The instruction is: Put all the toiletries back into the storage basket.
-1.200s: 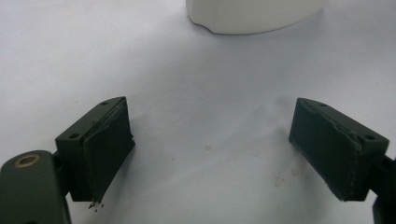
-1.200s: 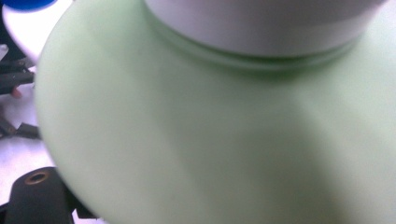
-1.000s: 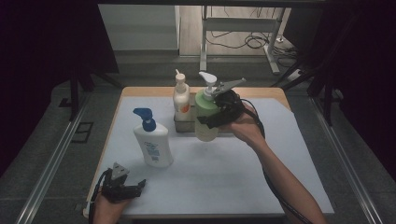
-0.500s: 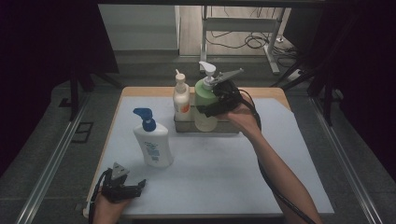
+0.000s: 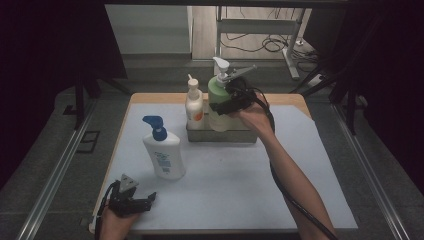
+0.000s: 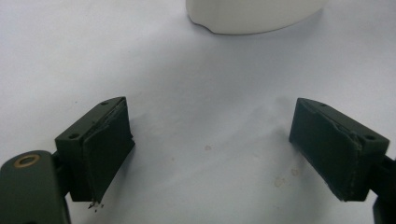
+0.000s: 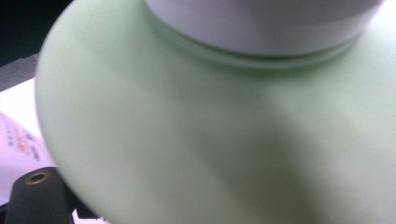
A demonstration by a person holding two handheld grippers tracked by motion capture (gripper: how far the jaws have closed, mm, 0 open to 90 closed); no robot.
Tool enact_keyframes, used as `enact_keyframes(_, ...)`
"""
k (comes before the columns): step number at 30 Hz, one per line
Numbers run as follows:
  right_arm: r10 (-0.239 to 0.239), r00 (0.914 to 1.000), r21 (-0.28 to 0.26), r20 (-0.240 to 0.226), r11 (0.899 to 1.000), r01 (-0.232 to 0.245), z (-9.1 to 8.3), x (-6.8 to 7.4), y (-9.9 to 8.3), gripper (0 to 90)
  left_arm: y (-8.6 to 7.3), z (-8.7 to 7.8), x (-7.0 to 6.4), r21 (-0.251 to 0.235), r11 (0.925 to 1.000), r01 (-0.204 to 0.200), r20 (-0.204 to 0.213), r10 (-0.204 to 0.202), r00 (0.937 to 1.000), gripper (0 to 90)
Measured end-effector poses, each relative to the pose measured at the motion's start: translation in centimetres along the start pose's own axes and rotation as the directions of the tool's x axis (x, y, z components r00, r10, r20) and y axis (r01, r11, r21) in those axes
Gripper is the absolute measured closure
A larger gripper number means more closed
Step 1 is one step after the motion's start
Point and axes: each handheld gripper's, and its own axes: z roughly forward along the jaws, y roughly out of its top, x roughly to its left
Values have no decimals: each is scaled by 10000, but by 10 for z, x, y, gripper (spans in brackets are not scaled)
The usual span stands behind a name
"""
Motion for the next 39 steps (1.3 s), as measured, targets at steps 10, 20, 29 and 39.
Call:
enact_keyframes(10, 119, 9998, 37, 188, 9999, -120, 20, -9, -1, 120, 0, 0, 0, 32, 10000, 12, 17, -12, 10000, 124)
enact_keyframes(20, 203, 9997, 328, 126, 9992, -207, 39, -13, -8, 120, 0, 0, 0, 26, 10000, 22, 26, -22, 10000, 123)
enact_keyframes(29, 263, 9996, 606, -88, 9978, -257, 51, -12, -14, 120, 0, 0, 0, 27, 10000, 22, 31, -23, 10000, 122)
enact_keyframes(39, 212, 9995, 945, -223, 9953, -190, 59, -13, -21, 121, 0, 0, 0, 25, 10000, 23, 29, -23, 10000, 122)
